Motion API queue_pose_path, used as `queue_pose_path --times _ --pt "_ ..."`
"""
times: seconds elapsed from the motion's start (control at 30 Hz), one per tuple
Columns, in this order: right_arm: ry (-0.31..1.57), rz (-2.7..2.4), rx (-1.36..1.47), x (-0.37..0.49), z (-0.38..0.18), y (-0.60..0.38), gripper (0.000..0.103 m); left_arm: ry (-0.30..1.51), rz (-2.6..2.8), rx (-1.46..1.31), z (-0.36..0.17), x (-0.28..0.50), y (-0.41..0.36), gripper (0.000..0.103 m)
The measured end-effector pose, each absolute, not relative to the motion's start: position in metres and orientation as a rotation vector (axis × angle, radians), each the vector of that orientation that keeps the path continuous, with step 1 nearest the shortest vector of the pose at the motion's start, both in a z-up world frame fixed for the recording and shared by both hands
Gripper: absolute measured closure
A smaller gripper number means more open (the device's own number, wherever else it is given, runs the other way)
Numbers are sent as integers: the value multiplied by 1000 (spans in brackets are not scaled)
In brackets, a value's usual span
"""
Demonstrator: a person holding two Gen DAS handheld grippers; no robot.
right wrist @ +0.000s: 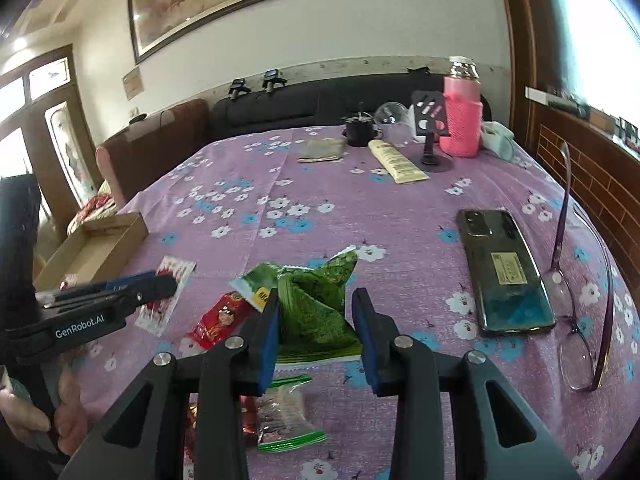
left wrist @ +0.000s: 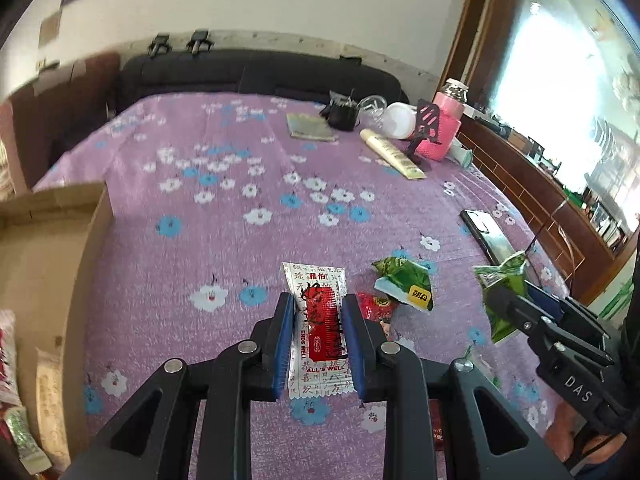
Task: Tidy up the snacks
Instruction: 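Grasp the white-wrapped red candy with the left tool while the right tool grasps the crinkled green packet, then lift the white-wrapped candy and green packet and carry them toward the box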
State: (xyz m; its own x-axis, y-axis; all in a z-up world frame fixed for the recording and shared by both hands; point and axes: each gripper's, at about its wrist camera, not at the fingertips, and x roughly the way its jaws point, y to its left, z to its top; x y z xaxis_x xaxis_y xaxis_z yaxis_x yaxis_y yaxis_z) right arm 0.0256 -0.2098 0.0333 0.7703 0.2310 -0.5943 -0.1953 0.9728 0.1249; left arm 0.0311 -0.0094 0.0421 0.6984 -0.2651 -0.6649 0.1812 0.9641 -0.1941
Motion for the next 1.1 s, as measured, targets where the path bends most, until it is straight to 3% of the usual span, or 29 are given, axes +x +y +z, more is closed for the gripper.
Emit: queue_pose_path --times 0.47,1.1 --pt "636 254 47 21 34 -206 70 598 -198 69 58 9 -34 78" --pt "616 260 57 18 39 -206 70 565 -172 96 61 3 -38 78"
